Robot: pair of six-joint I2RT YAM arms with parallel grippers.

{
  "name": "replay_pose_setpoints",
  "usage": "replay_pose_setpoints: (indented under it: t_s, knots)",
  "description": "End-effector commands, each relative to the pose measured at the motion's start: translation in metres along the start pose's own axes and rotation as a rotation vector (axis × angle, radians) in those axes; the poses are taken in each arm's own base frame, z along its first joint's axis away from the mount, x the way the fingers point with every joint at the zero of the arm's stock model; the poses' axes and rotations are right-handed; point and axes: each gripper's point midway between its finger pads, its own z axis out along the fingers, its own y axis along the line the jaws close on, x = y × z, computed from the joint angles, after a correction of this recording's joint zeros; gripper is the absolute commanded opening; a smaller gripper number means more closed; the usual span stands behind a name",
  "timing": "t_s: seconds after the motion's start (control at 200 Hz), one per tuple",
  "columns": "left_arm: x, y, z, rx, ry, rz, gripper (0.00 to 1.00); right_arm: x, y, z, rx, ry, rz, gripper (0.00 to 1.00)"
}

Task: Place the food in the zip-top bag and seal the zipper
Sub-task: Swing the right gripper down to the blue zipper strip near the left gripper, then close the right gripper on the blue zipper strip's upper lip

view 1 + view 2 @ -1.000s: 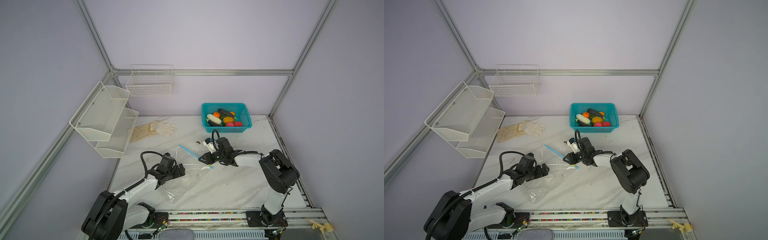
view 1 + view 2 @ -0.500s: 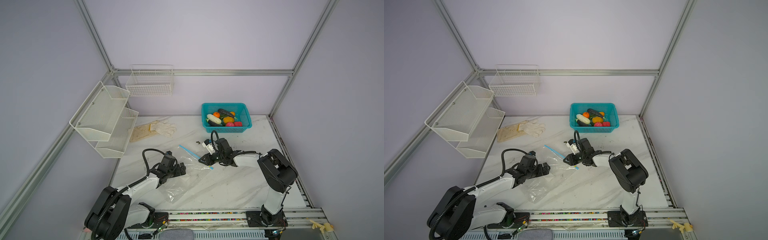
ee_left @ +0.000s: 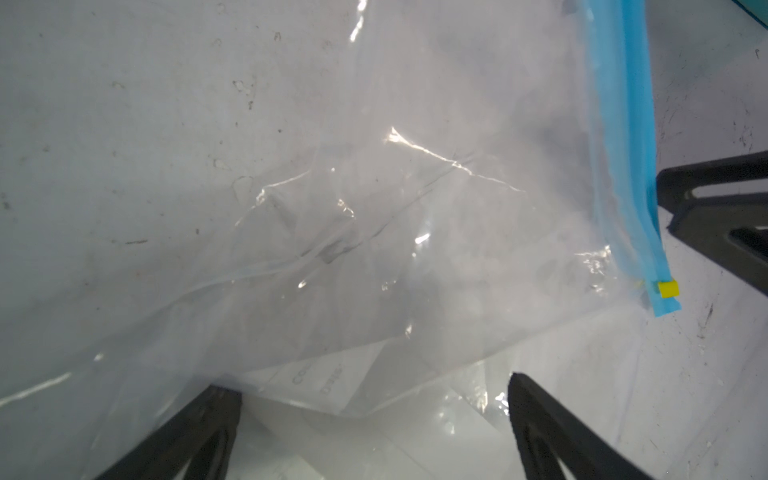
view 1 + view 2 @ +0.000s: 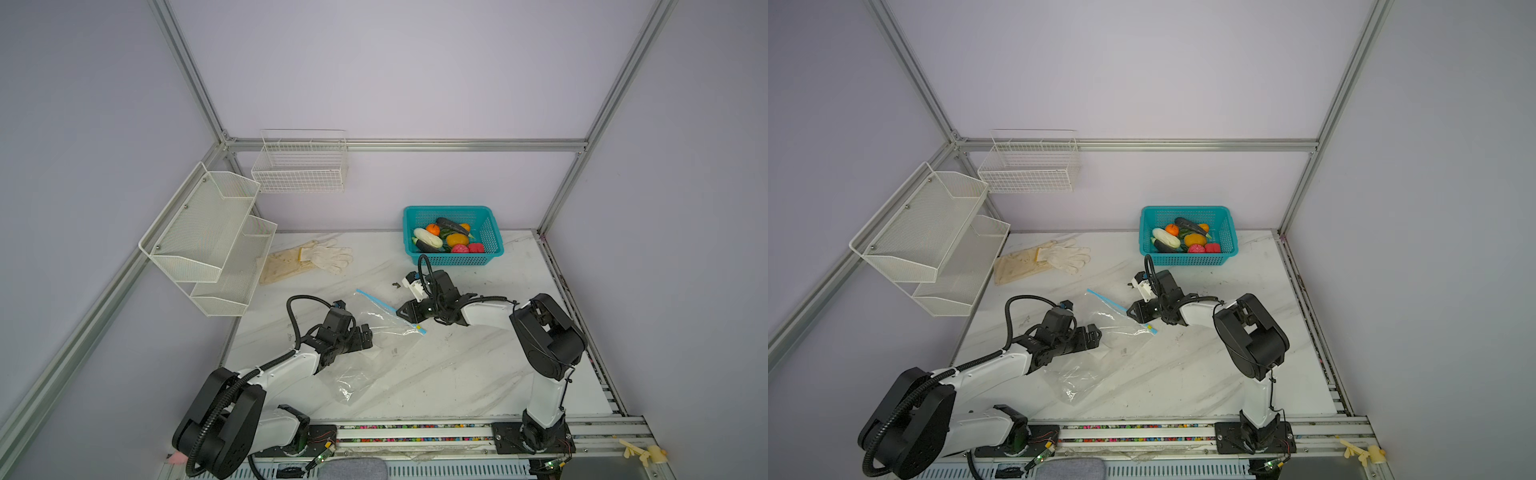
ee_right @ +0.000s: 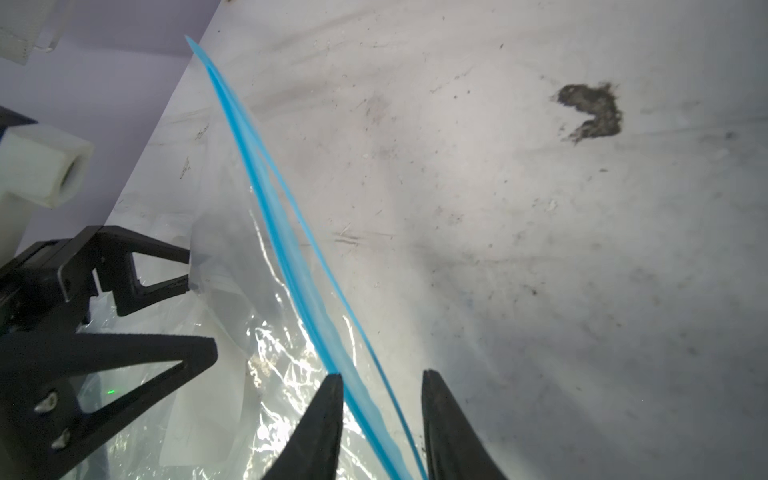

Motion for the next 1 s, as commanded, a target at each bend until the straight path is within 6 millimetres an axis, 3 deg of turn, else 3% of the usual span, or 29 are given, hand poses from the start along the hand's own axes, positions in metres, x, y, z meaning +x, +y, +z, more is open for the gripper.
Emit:
replay_pose_setpoints:
  t_s: [0.0, 0.27, 0.64, 1.0]
  knots:
    - [0.008, 0.003, 0.002, -0.018, 0.049, 0.005, 0.99, -0.010, -0.008, 0.003, 0.066, 0.008, -0.055, 0.37]
    - [0.007, 0.002, 0.000, -0.009, 0.042, 0.005, 0.99, -0.001, -0.014, 0.018, 0.048, 0.046, -0.043, 0.39]
    - [0.006, 0.001, -0.002, -0.002, 0.038, 0.003, 0.99, 0.010, -0.010, 0.021, 0.008, 0.069, -0.036, 0.39]
    - [0.009, 0.003, -0.002, -0.008, 0.042, 0.004, 0.99, -0.031, -0.005, -0.014, 0.032, -0.029, -0.066, 0.47]
